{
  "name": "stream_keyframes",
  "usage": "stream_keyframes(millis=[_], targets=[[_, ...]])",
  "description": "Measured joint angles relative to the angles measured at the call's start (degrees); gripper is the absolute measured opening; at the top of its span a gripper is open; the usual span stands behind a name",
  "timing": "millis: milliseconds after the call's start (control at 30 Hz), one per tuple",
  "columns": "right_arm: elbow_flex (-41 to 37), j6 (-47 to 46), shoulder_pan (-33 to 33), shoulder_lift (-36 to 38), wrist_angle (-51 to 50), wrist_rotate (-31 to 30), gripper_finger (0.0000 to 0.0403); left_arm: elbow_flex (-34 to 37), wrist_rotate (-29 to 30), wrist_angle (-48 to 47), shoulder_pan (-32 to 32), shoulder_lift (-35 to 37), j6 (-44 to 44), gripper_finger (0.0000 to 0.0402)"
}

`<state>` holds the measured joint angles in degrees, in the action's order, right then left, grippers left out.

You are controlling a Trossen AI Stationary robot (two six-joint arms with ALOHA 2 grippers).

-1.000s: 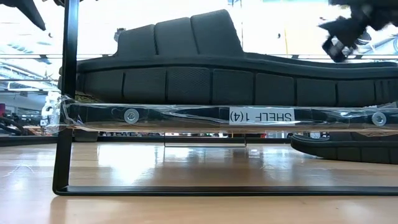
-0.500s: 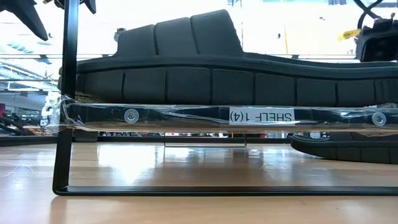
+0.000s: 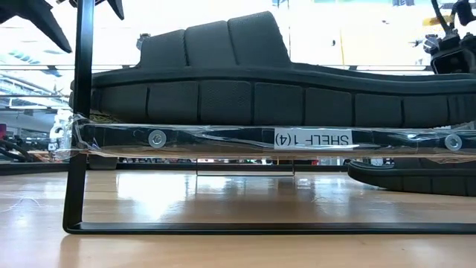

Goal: Pick and place slides into the shelf
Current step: Put the black slide on the shelf

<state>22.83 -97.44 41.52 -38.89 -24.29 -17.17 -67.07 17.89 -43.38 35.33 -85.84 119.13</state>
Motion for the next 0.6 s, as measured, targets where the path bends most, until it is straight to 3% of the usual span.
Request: stream_keyframes(millis=[167, 600], targets=[[0.00, -11.33, 3.81, -0.20, -1.66, -6.99, 0.0141, -0.01, 2.28, -1.11, -0.05, -0.02, -1.65, 0.0255], [0.00, -28.52, 6.23, -5.71, -1.66, -10.11, 0.0141, -0.02, 3.15, -4.07, -1.16, -0.02, -4.52, 0.0255]])
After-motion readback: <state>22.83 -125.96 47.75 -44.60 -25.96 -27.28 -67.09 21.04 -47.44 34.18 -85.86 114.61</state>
